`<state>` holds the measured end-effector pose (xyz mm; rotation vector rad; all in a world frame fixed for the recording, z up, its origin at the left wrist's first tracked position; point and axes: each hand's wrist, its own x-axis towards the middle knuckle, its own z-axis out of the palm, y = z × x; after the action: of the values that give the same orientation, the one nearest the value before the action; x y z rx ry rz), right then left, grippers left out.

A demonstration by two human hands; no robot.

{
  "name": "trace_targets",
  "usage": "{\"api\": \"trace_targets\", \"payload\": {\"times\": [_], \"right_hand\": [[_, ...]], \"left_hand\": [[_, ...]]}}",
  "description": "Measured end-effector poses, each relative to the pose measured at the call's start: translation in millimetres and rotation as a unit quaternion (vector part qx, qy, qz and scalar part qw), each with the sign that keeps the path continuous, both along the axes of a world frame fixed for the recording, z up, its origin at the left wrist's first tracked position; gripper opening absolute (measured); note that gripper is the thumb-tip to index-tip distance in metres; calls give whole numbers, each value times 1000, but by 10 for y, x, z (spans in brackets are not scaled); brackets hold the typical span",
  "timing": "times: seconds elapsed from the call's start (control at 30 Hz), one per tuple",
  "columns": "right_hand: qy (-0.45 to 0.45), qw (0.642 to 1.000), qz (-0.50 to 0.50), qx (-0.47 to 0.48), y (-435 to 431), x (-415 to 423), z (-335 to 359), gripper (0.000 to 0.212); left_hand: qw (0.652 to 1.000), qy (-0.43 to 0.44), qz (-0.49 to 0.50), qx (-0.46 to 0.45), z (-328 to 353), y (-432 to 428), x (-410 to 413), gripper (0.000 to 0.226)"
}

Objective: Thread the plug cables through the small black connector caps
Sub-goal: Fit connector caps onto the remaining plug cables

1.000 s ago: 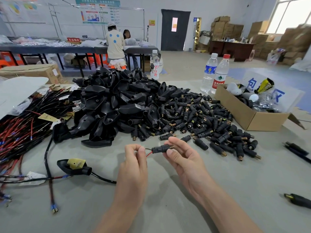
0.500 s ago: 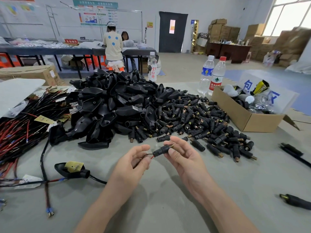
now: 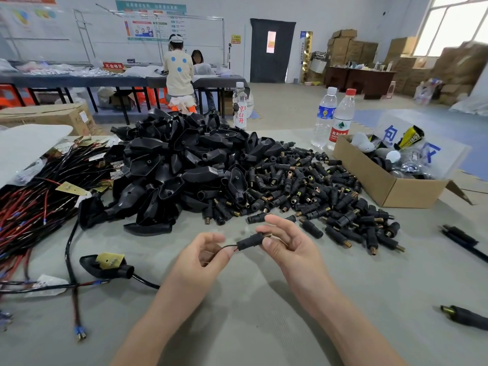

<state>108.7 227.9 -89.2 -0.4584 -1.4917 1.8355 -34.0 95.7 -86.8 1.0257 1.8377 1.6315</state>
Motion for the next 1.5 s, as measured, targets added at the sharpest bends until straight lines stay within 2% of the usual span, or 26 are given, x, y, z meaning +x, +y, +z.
{"api": "trace_targets", "payload": {"times": [0.07, 0.27, 0.37, 0.5, 0.63, 0.73, 0.87, 0.97, 1.1, 1.33, 1.5], "right_hand": [[4, 1000, -1, -11, 8, -3, -5, 36], [-8, 999, 33, -18, -9, 10, -5, 39], [3, 999, 33, -19, -24, 11, 2, 29], [27, 998, 38, -40, -43, 4, 40, 18], [49, 992, 42, -104, -33, 13, 63, 17], [42, 992, 32, -119, -18, 26, 74, 16], [34, 990, -16, -137, 1, 15, 75, 22], [20, 990, -55, -129, 6, -6, 72, 15], [20, 988, -88, -129, 2, -29, 46, 15], [32, 990, -59, -120, -45, -47, 12, 18], [30, 990, -57, -124, -52, -34, 8, 18]], "left_hand": [[999, 21, -20, -28, -29, -20, -37, 4], [997, 60, -24, -45, -42, -33, -58, 14], [996, 75, -16, -53, -59, -23, -44, 16], [998, 46, -28, -23, -56, -10, -26, 7], [999, 22, -45, 9, -51, -5, -11, 24], [998, 52, -31, 15, -57, 3, 13, 28], [995, 95, -18, 18, -65, 10, 47, 20], [993, 116, -15, 25, -67, 21, 84, 13], [992, 119, 3, 43, -74, 66, 175, 6], [979, 202, 20, 30, -121, 65, 155, 16], [975, 222, -12, 22, -160, 65, 155, 11]]}}
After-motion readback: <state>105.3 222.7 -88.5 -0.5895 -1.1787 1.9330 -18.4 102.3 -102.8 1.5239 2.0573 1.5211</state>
